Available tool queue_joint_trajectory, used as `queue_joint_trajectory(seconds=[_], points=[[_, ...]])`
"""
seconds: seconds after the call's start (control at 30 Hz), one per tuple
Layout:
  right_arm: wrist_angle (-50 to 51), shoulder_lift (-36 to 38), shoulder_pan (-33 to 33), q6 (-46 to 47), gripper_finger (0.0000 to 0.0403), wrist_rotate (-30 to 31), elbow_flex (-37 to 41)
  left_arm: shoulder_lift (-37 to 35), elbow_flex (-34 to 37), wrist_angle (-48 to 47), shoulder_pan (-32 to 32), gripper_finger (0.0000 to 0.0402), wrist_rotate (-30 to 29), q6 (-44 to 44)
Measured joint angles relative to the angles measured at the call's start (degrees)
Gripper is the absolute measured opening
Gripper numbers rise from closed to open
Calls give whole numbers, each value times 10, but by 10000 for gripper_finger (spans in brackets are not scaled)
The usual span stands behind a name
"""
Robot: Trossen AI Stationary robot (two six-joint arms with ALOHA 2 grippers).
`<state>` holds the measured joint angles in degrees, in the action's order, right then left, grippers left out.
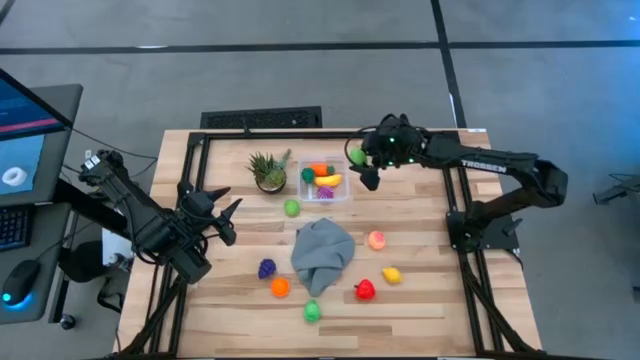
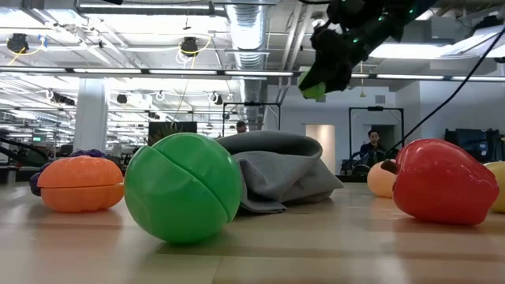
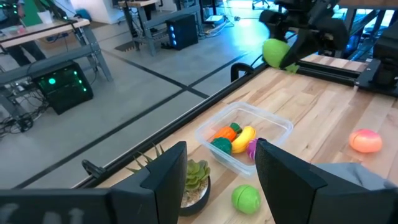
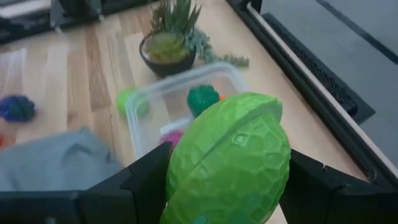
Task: Pick and placing Produce into tupperware
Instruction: Put the green melon into the transparent container
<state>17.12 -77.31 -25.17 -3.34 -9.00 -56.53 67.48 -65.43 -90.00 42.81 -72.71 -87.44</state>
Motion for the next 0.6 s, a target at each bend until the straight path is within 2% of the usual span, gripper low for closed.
queue_joint_trajectory(seconds=[0.3,0.6], points=[[-76,-84,0,31,269,-17,0,0,0,0,0,180,0,0],[-137,-138,4,55,269,-19,-1,0,0,0,0,180,4,-2]])
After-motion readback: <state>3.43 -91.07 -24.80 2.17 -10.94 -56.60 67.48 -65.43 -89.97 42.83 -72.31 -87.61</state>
